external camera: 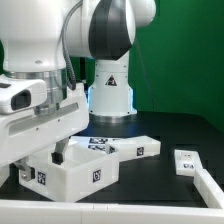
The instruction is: Assemble cabinet
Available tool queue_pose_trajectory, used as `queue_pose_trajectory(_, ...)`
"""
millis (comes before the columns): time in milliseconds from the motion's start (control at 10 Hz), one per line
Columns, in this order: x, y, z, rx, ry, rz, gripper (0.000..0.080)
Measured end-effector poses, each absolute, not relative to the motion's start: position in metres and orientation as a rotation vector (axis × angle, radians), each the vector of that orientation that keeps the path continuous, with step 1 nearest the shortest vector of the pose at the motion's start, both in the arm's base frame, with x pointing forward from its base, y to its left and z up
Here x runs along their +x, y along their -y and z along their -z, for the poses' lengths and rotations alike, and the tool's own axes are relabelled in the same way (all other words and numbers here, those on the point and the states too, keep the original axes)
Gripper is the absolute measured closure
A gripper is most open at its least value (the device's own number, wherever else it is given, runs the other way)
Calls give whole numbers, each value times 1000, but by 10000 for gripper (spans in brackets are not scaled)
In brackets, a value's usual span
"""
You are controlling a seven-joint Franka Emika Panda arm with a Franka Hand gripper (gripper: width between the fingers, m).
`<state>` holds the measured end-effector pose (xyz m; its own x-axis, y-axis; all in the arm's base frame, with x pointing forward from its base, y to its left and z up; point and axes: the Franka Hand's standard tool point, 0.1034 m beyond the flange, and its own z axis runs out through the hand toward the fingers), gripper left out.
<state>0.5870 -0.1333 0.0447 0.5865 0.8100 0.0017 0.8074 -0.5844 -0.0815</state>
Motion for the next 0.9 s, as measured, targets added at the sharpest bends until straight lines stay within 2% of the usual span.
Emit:
queue_pose_trajectory(100,587,133,-45,-2732,1395,-55,442)
queue_pose_trajectory(200,587,133,-45,-2732,1395,-55,590)
queue_pose_trajectory(300,589,129,-46,-2748,1373,-53,590)
queue_pose_trajectory(400,595,110,-48,-2747,1379,-35,712)
queue_pose_trajectory(700,617,49,-54,-2632,1530,7,712)
queue_pose_trajectory(800,619,38,-55,-2590,1597,33,712)
queue_pose_trajectory(900,618,42,-53,-2597,1585,27,712)
